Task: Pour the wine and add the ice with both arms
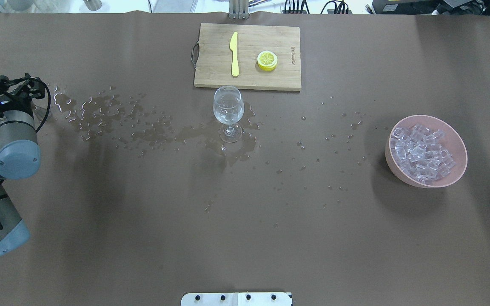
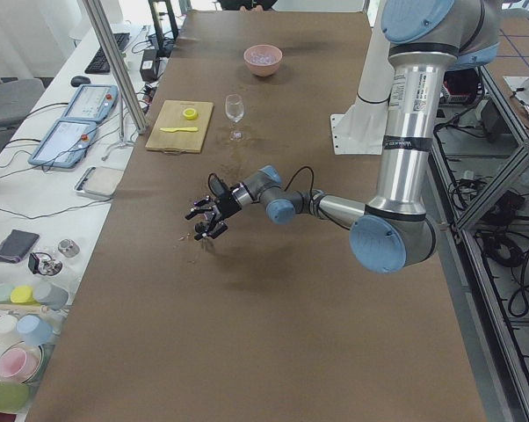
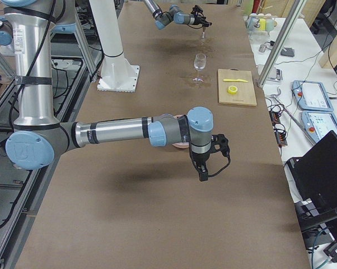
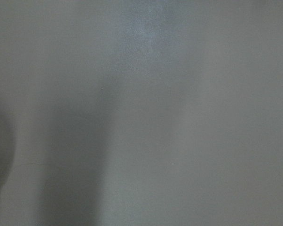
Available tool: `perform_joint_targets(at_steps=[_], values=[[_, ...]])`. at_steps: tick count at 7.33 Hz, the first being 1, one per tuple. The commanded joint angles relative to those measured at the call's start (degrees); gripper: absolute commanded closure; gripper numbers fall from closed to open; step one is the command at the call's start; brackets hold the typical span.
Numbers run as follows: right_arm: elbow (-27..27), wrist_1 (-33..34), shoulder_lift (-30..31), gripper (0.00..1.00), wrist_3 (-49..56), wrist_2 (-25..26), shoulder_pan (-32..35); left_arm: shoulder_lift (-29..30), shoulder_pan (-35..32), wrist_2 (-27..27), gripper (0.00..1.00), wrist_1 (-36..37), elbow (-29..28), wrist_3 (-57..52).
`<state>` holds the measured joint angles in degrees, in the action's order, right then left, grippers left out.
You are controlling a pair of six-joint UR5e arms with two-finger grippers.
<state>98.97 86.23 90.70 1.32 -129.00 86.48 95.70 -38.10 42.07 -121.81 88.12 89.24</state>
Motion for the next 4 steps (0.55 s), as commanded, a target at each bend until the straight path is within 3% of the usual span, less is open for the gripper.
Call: perform_joint_targets(at_steps=[1,4], values=[[0.0,-0.01,-0.09,0.0,0.0,-0.02,0.0,-0.43,1.09,-1.02,0.02,-0.62,-0.14,0.67],[-0.09,-0.01,0.0,0.0,0.0,-0.02,0.0,-0.43,2.32,-1.73,0.02,-0.71,-2.51,2.86]])
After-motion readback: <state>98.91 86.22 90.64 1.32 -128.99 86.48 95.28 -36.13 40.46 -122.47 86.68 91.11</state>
